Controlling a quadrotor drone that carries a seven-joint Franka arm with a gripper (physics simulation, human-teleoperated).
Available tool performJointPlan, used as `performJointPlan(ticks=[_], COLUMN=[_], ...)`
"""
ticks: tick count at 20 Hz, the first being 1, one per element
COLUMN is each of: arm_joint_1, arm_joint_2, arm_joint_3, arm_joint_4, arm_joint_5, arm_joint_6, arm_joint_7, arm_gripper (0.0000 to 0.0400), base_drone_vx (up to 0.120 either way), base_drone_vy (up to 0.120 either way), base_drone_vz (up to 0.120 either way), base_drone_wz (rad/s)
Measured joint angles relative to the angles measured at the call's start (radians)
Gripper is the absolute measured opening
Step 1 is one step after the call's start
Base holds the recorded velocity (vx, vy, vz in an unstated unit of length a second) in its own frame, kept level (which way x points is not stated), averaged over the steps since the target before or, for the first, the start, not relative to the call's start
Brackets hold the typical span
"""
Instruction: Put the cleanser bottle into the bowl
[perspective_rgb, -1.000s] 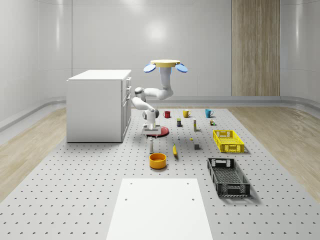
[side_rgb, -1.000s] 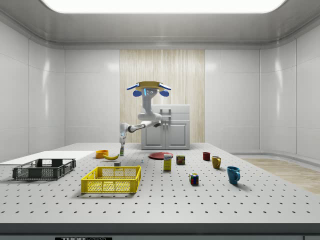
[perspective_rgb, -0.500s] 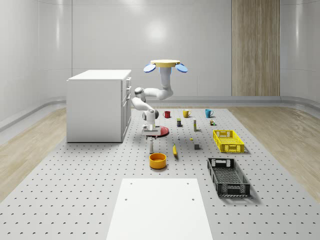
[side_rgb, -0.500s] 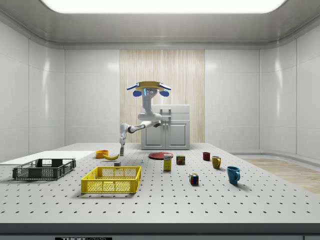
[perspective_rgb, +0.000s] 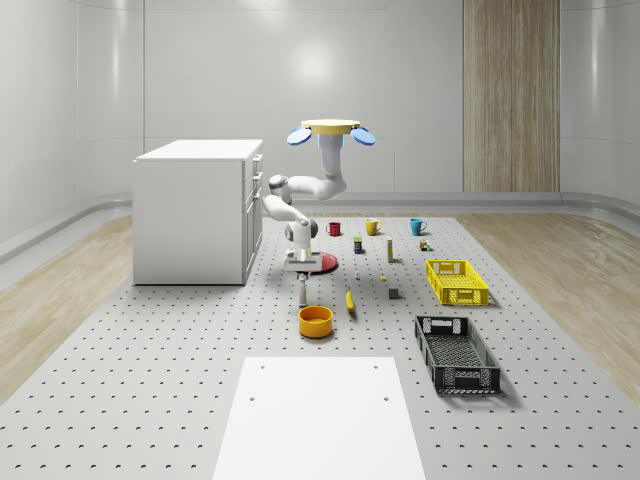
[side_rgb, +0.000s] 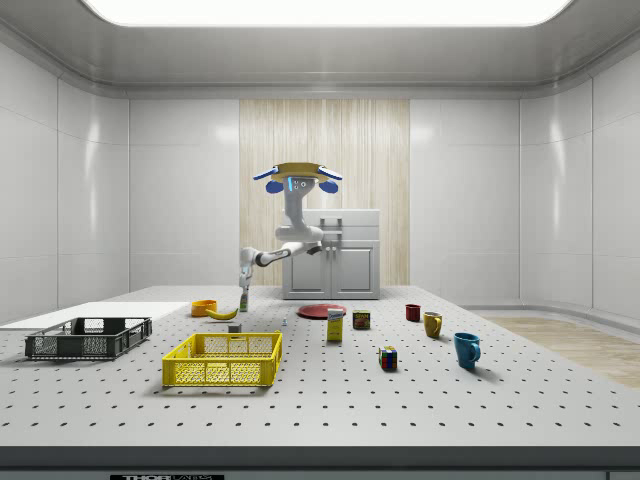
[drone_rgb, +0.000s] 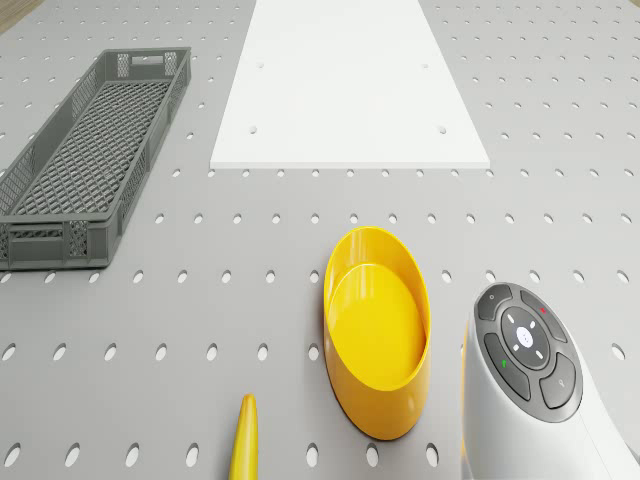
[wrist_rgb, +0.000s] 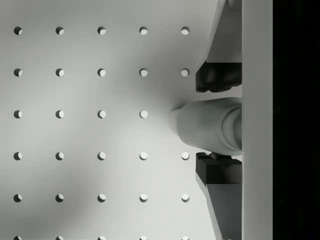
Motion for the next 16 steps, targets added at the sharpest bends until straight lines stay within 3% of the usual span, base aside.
performJointPlan(ticks=[11,13,16], arm_joint_1=[0.008,0.015,0.026], arm_joint_2=[-0.008,-0.011,-0.016], arm_joint_3=[0.024,0.043,0.075], arm_joint_4=[-0.015,-0.026,-0.042], arm_joint_5=[0.02,0.038,0.066], arm_joint_6=[-0.012,-0.022,-0.037], arm_joint_7=[-0.006,-0.017,-0.029], arm_gripper=[0.0143,0.0143,0.0143], base_drone_vx=[0.0,0.0,0.107], base_drone_vy=[0.0,0.0,0.107], base_drone_vz=[0.0,0.08,0.12], base_drone_wz=[0.0,0.0,0.0])
